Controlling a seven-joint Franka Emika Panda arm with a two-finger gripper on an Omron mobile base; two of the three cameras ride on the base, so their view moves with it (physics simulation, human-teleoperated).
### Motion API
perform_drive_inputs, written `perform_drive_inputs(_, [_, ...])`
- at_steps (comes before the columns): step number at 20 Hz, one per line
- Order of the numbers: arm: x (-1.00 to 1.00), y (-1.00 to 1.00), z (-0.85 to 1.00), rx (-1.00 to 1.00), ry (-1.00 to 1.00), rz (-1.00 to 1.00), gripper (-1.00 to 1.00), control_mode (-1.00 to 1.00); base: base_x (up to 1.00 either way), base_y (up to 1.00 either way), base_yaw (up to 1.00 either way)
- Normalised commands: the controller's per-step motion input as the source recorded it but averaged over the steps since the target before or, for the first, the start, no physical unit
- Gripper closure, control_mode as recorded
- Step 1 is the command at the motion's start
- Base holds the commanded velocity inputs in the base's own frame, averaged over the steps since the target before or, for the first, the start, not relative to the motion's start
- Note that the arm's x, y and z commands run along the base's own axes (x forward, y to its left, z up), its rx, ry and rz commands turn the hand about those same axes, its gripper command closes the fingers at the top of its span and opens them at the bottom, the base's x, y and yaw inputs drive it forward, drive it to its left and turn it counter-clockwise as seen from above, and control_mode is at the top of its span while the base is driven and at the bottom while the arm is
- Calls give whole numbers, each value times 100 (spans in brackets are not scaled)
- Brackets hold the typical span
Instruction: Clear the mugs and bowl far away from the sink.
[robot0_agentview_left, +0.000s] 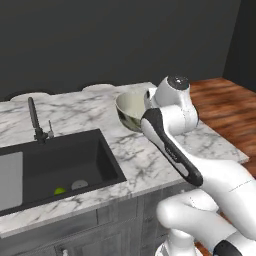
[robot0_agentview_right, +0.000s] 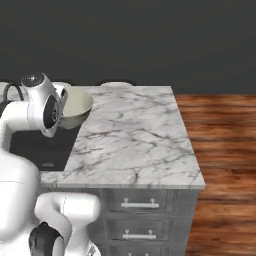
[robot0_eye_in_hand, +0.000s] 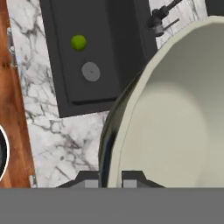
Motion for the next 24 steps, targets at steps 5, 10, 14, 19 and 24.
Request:
perform_drive_inputs(5, [-90, 0, 34, 0, -25, 20, 100, -100, 0, 0, 0])
perform_drive_inputs(10, [-65, 4, 5, -2, -7, 6, 100, 100, -16, 2, 0])
perform_drive_inputs(14, [0, 0, 0, 0, 0, 0, 100, 100, -91, 17, 6])
perform_drive_inputs(19, [0, 0, 0, 0, 0, 0, 100, 100, -91, 68, 36])
perform_drive_inputs(24, [0, 0, 0, 0, 0, 0, 100, 100, -49, 73, 61])
